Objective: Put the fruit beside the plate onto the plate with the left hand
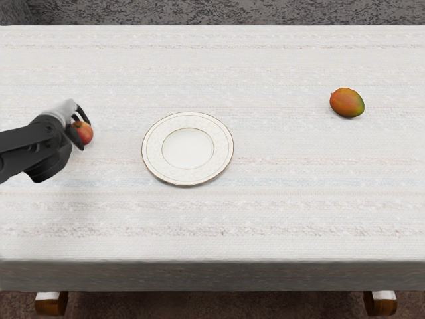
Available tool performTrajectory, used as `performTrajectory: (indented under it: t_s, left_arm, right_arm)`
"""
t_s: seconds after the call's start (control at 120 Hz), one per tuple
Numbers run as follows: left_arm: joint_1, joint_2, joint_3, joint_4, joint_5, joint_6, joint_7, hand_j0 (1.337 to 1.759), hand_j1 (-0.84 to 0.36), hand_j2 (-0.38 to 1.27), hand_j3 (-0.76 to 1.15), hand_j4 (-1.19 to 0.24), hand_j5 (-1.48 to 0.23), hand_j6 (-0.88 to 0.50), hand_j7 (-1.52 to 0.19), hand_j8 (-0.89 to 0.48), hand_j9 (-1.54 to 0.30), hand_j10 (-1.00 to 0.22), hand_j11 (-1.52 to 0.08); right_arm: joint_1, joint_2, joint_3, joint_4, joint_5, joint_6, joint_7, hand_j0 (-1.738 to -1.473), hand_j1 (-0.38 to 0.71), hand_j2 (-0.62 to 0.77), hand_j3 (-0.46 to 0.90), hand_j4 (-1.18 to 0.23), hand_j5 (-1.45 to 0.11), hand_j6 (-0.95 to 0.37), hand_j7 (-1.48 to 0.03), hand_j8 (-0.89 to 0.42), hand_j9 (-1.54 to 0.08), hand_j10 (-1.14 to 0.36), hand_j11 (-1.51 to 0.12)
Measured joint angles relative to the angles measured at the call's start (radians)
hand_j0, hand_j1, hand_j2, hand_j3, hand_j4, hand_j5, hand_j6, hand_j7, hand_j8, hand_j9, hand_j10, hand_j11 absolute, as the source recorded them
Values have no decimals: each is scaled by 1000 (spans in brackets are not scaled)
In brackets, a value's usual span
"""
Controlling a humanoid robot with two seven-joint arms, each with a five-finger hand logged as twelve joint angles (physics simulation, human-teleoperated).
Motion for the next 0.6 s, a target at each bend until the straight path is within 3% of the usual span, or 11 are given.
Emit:
performTrajectory:
  t_s: [0.375,0.425,0.558,0.6]
  left_arm:
    - [-57,157,-82,-285,-6,-3,-1,1653,-269,408,-9,-590,-1005,-428,-993,-484,-1012,-747,-1012]
    - [-63,157,-95,-311,-9,-6,-1,1653,-280,480,-7,-577,-1018,-408,-999,-477,-1018,-751,-1019]
    - [-108,150,-112,-362,-14,-9,-1,1653,-287,466,-4,-564,-1043,-398,-1022,-466,-1028,-761,-1029]
    - [-118,146,-115,-371,-14,-12,-1,1653,-266,396,-3,-566,-1047,-404,-1028,-470,-1031,-765,-1033]
  right_arm:
    - [0,0,0,2,0,0,0,-1658,-349,0,0,0,0,0,0,0,0,0,0]
    - [0,0,0,2,0,0,0,-1658,-349,0,0,0,0,0,0,0,0,0,0]
    - [0,0,0,2,0,0,-1,-1658,-349,0,0,0,0,0,0,0,0,0,0]
    - [0,0,1,2,0,0,-1,-1658,-349,0,0,0,0,0,0,0,0,0,0]
